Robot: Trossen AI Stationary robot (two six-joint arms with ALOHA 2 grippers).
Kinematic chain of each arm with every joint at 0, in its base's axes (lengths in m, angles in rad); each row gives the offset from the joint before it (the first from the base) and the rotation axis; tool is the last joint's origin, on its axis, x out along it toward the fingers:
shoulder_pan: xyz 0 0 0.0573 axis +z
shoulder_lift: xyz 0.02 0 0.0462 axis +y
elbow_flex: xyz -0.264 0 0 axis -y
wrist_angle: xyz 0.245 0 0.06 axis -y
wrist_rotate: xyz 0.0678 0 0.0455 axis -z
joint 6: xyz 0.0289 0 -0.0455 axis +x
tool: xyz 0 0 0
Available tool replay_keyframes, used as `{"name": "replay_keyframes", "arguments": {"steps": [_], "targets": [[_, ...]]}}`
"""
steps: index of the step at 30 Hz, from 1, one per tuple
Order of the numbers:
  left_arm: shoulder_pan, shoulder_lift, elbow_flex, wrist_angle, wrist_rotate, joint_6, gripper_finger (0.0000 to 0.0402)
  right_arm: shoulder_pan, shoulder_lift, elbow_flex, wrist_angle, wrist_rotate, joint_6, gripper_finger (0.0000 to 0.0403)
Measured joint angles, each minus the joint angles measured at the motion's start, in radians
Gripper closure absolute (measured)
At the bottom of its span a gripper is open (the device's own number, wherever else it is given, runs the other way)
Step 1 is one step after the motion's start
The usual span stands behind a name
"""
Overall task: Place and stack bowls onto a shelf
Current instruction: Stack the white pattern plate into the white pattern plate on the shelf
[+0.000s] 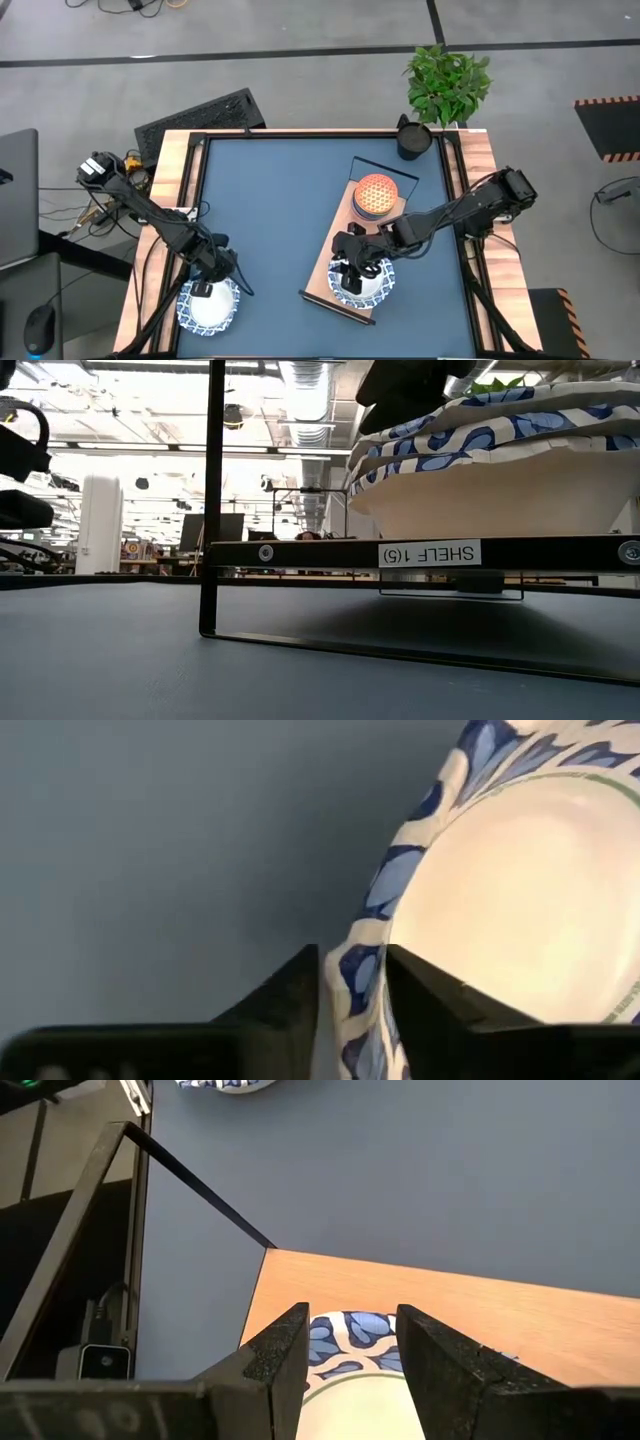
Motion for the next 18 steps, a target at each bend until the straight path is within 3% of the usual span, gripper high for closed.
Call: {"name": "replay_keyframes", "arguments": {"steps": [6, 18], "targets": [[0.001, -0.001, 0.019, 0.002, -0.012, -0.036, 0.039, 0.0, 0.0, 0.0, 0.0, 0.0, 0.007, 0.0226], [0.095, -0.001, 0.154, -0.052, -0.177, -0.323, 0.04, 0.021, -0.037, 0.002, 0.004, -0.015, 0.053, 0.0226]]}}
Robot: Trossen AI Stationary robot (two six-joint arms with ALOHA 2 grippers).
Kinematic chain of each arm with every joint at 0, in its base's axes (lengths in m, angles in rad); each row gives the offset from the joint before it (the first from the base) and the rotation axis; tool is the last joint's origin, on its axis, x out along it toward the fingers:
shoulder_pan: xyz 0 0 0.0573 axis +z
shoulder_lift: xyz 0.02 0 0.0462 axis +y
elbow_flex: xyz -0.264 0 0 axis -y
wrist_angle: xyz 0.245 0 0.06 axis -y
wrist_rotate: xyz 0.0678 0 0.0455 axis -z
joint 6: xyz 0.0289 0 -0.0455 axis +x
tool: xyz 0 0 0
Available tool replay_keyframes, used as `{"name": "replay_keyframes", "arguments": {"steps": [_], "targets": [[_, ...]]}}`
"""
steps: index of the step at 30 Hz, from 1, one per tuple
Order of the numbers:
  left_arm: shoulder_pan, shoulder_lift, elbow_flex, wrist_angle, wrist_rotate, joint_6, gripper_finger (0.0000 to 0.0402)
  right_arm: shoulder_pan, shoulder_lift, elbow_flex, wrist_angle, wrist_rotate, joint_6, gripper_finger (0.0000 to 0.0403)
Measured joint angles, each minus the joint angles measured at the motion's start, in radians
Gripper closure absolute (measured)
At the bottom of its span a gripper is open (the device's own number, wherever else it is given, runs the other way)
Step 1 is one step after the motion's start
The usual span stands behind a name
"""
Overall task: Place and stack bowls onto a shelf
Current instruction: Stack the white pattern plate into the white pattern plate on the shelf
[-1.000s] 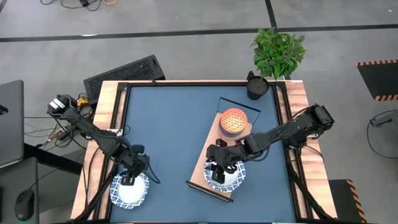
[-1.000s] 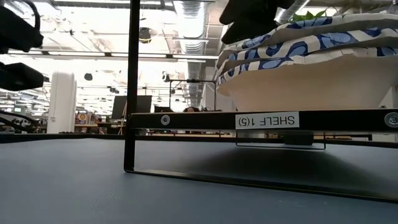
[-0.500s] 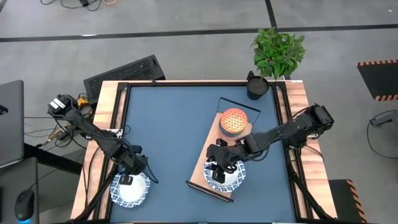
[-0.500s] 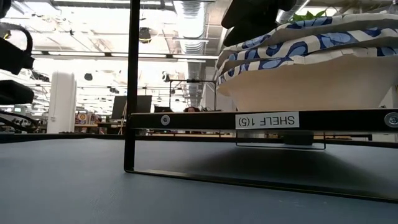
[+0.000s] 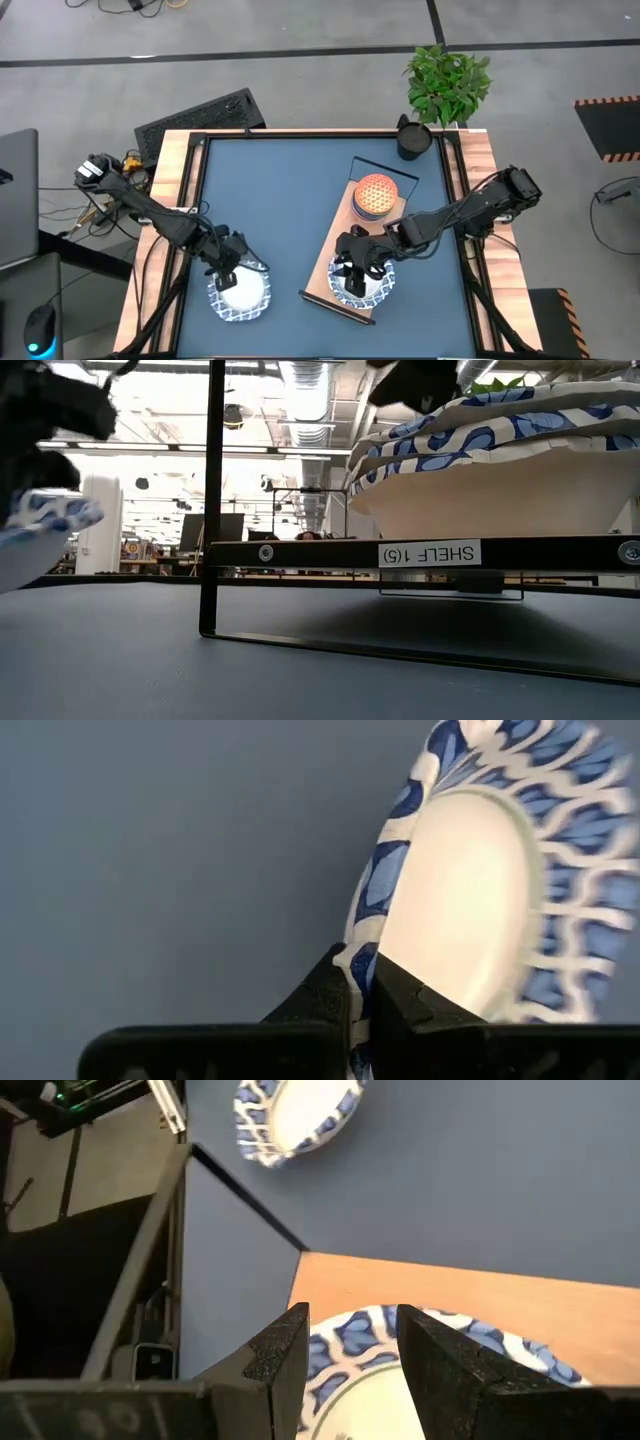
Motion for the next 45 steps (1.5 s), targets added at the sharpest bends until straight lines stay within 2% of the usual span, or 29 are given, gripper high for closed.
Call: {"name": "replay_keyframes", "arguments": {"steps": [7, 12, 16, 21, 26, 29, 34, 39, 45], "targets": [[0.064, 0.0, 0.208, -0.209, -0.054, -0.016, 0.04, 0.035, -0.072, 0.0, 0.009, 0.009, 0.02, 0.0226], [0.107, 0.0, 0.365, -0.288, -0.092, 0.024, 0.04, 0.074, -0.127, 0.0, 0.003, 0.053, 0.019, 0.0226], [0.144, 0.0, 0.489, -0.304, -0.125, 0.042, 0.04, 0.11, -0.169, 0.0, -0.025, 0.106, 0.019, 0.0226], [0.204, -0.001, 0.659, -0.387, -0.177, 0.074, 0.04, 0.169, -0.215, -0.001, -0.053, 0.225, 0.02, 0.0226], [0.264, -0.002, 0.778, -0.353, -0.333, 0.156, 0.04, 0.214, -0.246, -0.001, -0.067, 0.335, 0.019, 0.0226], [0.312, -0.002, 0.787, -0.266, -0.366, 0.197, 0.04, 0.23, -0.253, -0.001, -0.085, 0.39, 0.02, 0.0226], [0.374, 0.027, 0.772, -0.104, -0.295, 0.217, 0.04, 0.241, -0.259, -0.001, -0.132, 0.444, 0.056, 0.0226], [0.389, 0.125, 0.768, -0.009, -0.203, 0.21, 0.04, 0.241, -0.263, -0.002, -0.228, 0.484, 0.138, 0.0226], [0.398, 0.266, 0.768, 0.126, -0.077, 0.191, 0.04, 0.245, -0.266, -0.002, -0.454, 0.487, 0.322, 0.0226]]}}
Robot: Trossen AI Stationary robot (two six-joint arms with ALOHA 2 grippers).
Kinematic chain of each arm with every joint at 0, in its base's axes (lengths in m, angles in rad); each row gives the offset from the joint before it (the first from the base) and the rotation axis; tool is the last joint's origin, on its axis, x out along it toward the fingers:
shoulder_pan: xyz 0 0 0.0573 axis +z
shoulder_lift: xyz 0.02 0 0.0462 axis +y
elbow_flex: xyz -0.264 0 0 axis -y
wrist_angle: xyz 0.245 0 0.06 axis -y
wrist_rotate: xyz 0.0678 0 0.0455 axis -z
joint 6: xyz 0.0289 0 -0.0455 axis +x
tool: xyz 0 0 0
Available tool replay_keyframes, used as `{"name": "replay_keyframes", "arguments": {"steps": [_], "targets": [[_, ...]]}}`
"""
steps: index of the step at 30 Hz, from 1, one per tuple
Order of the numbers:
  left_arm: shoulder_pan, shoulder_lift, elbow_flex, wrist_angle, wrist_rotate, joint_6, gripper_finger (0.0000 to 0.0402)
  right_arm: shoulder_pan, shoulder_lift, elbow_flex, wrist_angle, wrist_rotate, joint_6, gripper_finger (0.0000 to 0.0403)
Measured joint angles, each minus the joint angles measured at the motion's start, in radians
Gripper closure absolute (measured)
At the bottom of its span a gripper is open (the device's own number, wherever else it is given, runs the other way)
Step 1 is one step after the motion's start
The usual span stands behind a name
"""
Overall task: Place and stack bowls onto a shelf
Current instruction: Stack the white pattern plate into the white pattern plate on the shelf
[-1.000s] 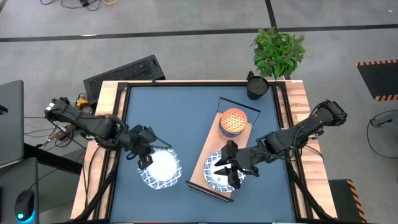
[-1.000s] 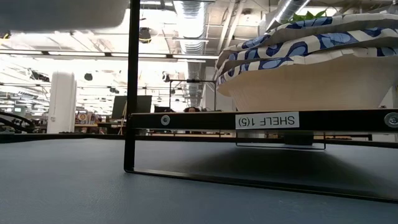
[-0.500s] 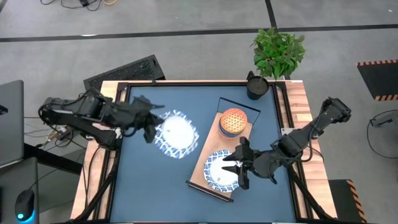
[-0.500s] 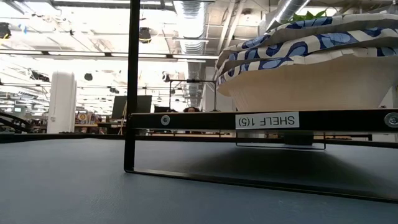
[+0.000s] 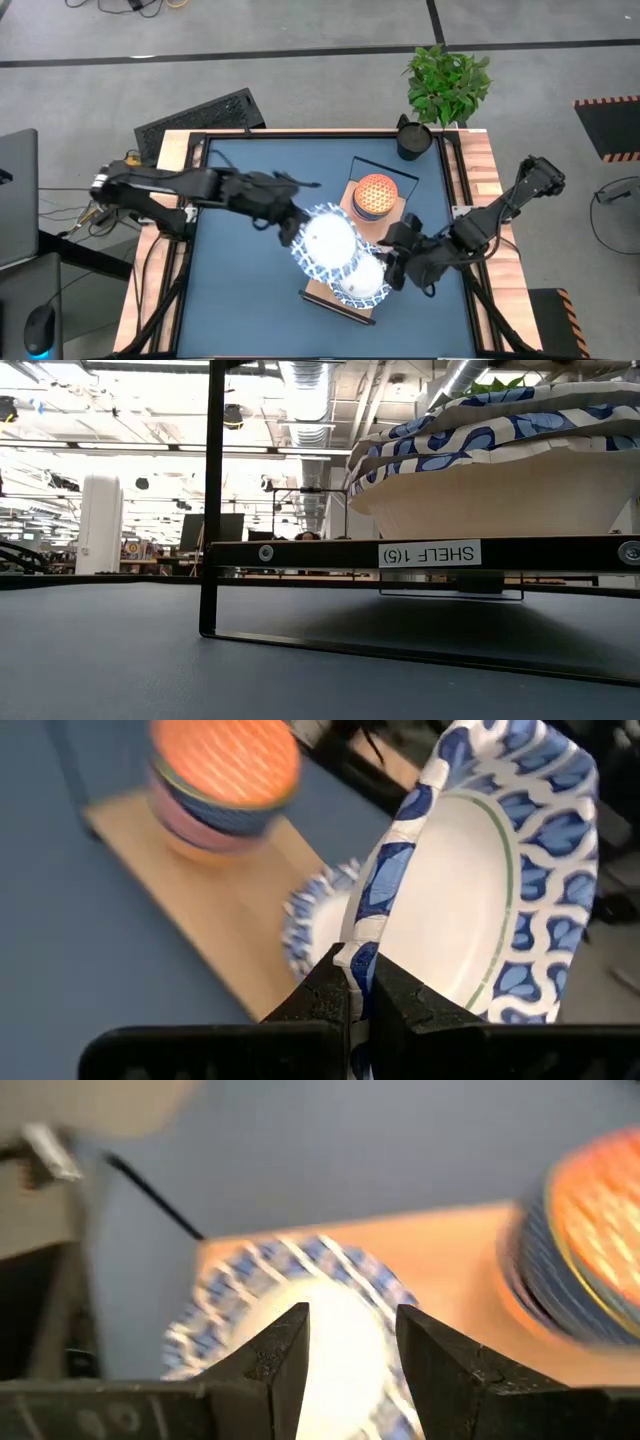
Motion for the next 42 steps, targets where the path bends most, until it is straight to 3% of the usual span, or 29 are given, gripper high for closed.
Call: {"name": "replay_keyframes", "arguments": {"steps": [7, 16, 35, 42], "targets": [[0.028, 0.156, 0.0, 0.113, 0.203, -0.033, 0.04, 0.025, 0.0, 0.0, -0.3, 0.0, 0.316, 0.0226], [0.074, 0.281, 0.0, 0.277, 0.262, -0.019, 0.04, 0.025, 0.0, 0.0, -0.512, 0.009, 0.542, 0.0226], [0.093, 0.417, 0.002, 0.318, 0.289, 0.0, 0.0397, 0.025, 0.003, -0.003, -0.516, 0.023, 0.559, 0.0226], [0.09, 0.437, 0.0, 0.334, 0.34, 0.033, 0.035, 0.025, 0.003, -0.003, -0.516, 0.027, 0.559, 0.0226]]}}
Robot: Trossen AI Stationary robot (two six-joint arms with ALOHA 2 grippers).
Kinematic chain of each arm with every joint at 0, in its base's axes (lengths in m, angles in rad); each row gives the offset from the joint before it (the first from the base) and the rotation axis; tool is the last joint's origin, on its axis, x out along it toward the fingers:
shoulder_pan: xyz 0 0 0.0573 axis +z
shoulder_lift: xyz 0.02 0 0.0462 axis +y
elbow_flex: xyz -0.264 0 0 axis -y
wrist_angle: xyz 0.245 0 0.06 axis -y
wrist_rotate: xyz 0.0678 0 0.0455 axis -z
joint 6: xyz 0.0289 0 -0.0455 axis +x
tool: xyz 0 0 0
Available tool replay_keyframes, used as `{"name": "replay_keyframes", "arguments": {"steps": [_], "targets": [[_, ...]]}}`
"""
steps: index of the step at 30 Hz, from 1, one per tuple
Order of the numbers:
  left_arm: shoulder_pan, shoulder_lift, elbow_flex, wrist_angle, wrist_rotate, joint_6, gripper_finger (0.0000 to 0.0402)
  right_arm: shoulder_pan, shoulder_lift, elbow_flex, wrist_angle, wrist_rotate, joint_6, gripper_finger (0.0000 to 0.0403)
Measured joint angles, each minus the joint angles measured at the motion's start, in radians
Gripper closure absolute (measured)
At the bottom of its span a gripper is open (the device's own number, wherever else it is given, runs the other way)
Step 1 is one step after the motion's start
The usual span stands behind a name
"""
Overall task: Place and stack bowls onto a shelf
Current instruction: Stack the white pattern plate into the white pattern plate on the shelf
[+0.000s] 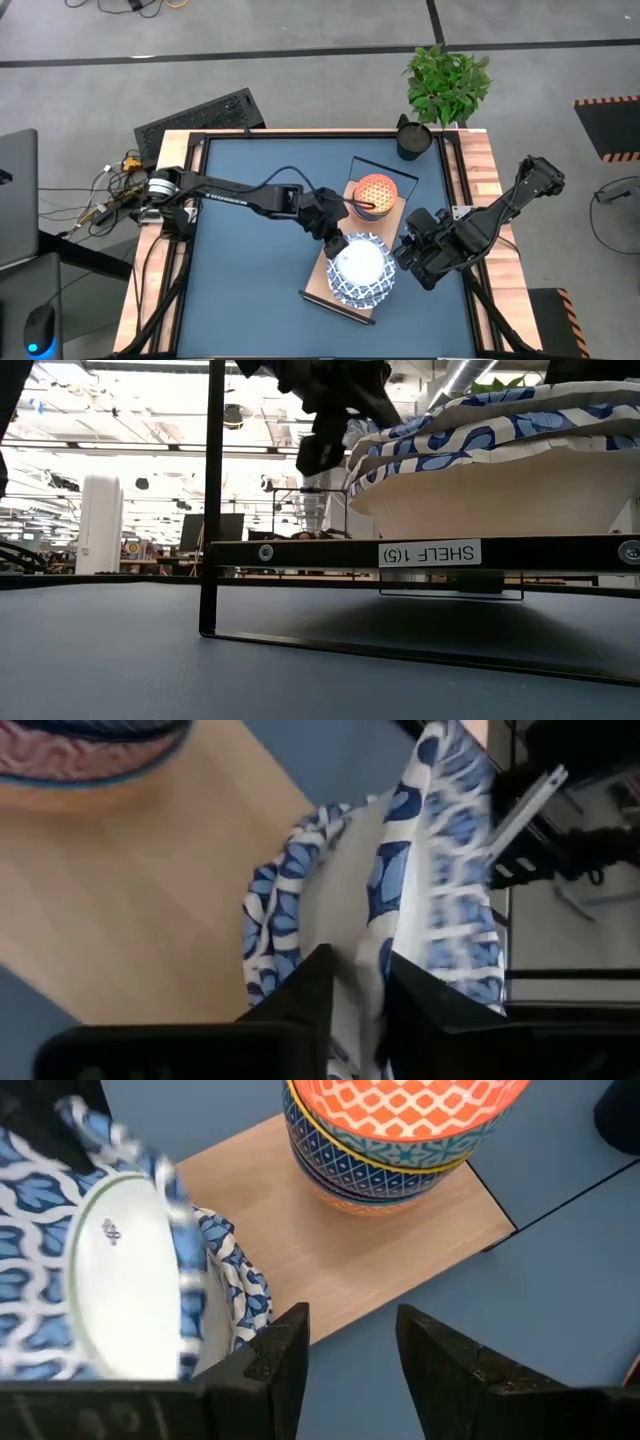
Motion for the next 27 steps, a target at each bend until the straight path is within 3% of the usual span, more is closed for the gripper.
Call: {"name": "replay_keyframes", "arguments": {"steps": [9, 13, 23, 27], "targets": [[0.005, 0.001, 0.0, 0.056, 0.058, 0.022, 0.0255, 0.0, 0.0, 0.0, 0.006, 0.003, 0.0, 0.0226], [0.008, 0.001, 0.0, 0.02, 0.096, 0.042, 0.0219, 0.0, 0.006, 0.0, 0.05, 0.068, -0.017, 0.0226], [0.017, 0.0, 0.0, -0.093, 0.099, 0.088, 0.0182, -0.024, 0.008, 0.0, 0.51, 0.203, -0.472, 0.0226], [0.018, 0.0, 0.0, -0.14, 0.105, 0.123, 0.0182, -0.065, 0.046, 0.002, 0.573, 0.248, -0.525, 0.0226]]}}
